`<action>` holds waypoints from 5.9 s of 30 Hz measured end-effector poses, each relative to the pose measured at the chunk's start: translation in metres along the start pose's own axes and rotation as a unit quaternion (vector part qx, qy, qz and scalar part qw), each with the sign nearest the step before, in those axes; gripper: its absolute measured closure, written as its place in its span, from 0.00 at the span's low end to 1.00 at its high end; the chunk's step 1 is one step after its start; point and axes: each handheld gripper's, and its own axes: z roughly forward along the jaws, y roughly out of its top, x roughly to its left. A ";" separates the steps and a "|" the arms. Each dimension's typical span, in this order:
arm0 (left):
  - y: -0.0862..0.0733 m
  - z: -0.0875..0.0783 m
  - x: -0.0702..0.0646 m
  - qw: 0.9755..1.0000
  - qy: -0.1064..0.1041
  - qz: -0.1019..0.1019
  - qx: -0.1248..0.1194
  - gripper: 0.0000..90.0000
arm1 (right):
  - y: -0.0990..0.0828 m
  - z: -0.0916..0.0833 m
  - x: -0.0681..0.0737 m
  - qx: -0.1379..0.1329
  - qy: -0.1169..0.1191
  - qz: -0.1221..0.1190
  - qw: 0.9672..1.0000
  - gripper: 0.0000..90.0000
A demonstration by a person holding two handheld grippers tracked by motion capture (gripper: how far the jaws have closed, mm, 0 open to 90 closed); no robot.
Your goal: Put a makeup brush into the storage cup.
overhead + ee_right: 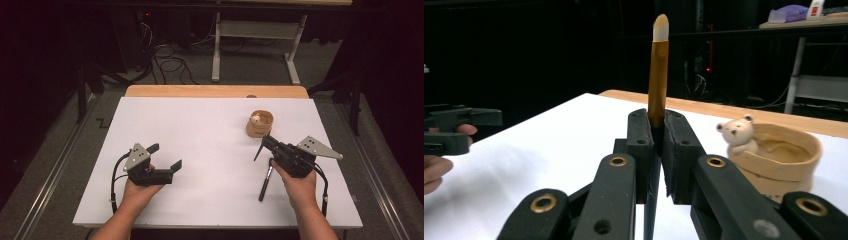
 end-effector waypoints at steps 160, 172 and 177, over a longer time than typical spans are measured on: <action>0.000 -0.004 0.001 1.000 -0.016 -0.002 -0.007 0.01 | 0.030 0.110 -0.085 0.113 -0.154 -0.024 0.981 0.93; 0.000 -0.004 0.001 1.000 -0.016 -0.002 -0.006 0.01 | 0.031 0.113 -0.082 0.103 -0.144 -0.014 0.984 0.72; 0.000 -0.004 0.001 1.000 -0.016 -0.001 -0.006 0.01 | 0.034 0.109 -0.082 0.101 -0.139 -0.013 0.985 0.69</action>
